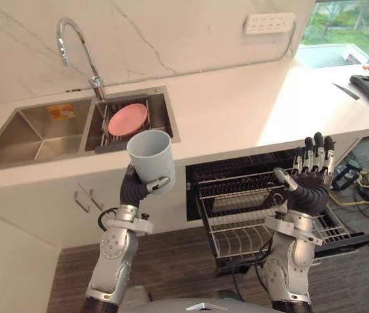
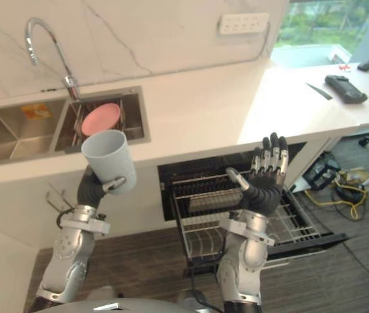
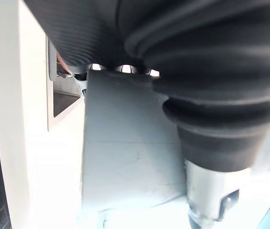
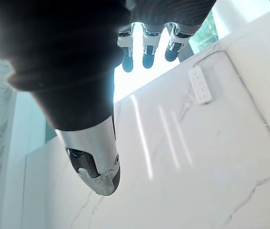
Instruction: Walk over to the sink, pick up the cup, carry it to the dishwasher, place the cup inside the dishwasher, then close the dishwasher door
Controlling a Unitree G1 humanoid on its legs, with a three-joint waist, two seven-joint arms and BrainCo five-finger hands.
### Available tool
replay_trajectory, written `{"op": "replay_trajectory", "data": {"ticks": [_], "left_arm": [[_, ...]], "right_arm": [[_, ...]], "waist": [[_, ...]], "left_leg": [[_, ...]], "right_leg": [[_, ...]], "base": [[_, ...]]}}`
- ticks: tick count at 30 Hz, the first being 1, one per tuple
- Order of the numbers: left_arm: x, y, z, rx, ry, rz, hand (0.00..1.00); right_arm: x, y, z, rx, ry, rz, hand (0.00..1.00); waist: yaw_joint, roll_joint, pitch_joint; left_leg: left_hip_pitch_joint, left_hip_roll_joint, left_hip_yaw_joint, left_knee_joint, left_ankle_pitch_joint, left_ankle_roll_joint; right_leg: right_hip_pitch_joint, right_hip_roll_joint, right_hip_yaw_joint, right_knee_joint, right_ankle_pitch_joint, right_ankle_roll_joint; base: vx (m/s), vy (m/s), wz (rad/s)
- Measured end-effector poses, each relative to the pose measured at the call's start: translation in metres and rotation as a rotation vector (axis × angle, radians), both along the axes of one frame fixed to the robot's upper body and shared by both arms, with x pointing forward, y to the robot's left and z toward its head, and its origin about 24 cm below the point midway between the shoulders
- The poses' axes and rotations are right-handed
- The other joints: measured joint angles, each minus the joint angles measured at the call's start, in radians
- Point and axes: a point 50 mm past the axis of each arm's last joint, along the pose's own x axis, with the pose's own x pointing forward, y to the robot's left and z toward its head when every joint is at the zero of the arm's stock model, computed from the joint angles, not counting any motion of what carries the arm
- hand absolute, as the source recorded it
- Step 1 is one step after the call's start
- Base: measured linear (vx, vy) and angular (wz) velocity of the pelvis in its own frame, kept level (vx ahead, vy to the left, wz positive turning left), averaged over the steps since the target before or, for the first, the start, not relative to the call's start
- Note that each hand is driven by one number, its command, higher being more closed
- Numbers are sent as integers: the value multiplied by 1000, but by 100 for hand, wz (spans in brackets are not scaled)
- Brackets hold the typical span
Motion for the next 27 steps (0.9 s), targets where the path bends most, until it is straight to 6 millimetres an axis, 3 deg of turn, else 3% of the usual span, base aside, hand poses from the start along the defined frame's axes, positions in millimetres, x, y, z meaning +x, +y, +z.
{"op": "replay_trajectory", "data": {"ticks": [1,2,6,10,13,15,16,18,21,27], "left_arm": [[0,0,0,0,2,1,100],[1,1,-1,3,5,2,100],[2,1,0,16,2,-7,100],[2,0,-1,33,16,-25,100],[4,-3,-1,34,20,-51,100],[4,-3,-2,16,25,-68,100],[5,0,-2,9,24,-65,100],[6,-1,0,1,19,-66,100],[10,-5,3,-30,12,-76,100],[18,-11,-2,-60,28,-47,100]], "right_arm": [[1,0,-1,4,12,1,0],[3,0,-3,13,30,0,0],[5,-1,-5,33,52,-9,0],[7,0,-17,90,94,-12,0],[8,4,-20,119,118,-3,0],[11,8,-23,122,154,27,0],[16,16,-24,124,174,71,0],[19,22,-25,118,190,111,0],[20,25,-26,94,202,167,0],[24,41,-24,129,188,380,0]], "waist": [[5,-2,-9],[0,-12,-18],[0,-34,-21],[0,-49,-31],[-12,-53,-33],[2,-60,-38],[9,-70,-44],[-6,-80,-49],[-22,-76,-51],[-25,-67,-67]], "left_leg": [[13,-17,-40,-18,-13,-45],[32,-50,-58,-65,-16,-51],[97,-104,-44,-210,-7,-50],[158,-121,-13,-314,31,-35],[171,-123,35,-375,62,-25],[173,-115,92,-375,59,-25],[175,-107,132,-375,56,-29],[174,-104,154,-375,55,-32],[177,-89,179,-376,57,-42],[182,-46,226,-375,57,-72]], "right_leg": [[-8,-9,20,7,-14,23],[-20,-34,38,5,-15,43],[-3,-83,59,-70,17,98],[26,-97,75,-153,61,115],[23,-90,92,-226,114,122],[17,-95,71,-283,154,102],[14,-107,17,-324,205,94],[15,-103,20,-355,244,124],[14,-87,23,-376,258,116],[8,-52,-1,-415,297,97]], "base": [[245,197,-35],[191,225,-8],[101,234,1],[-11,93,-22],[-50,53,-39],[-54,65,-90],[-38,42,-87],[-44,-9,-52],[-58,-43,-21],[-38,-60,-25]]}}
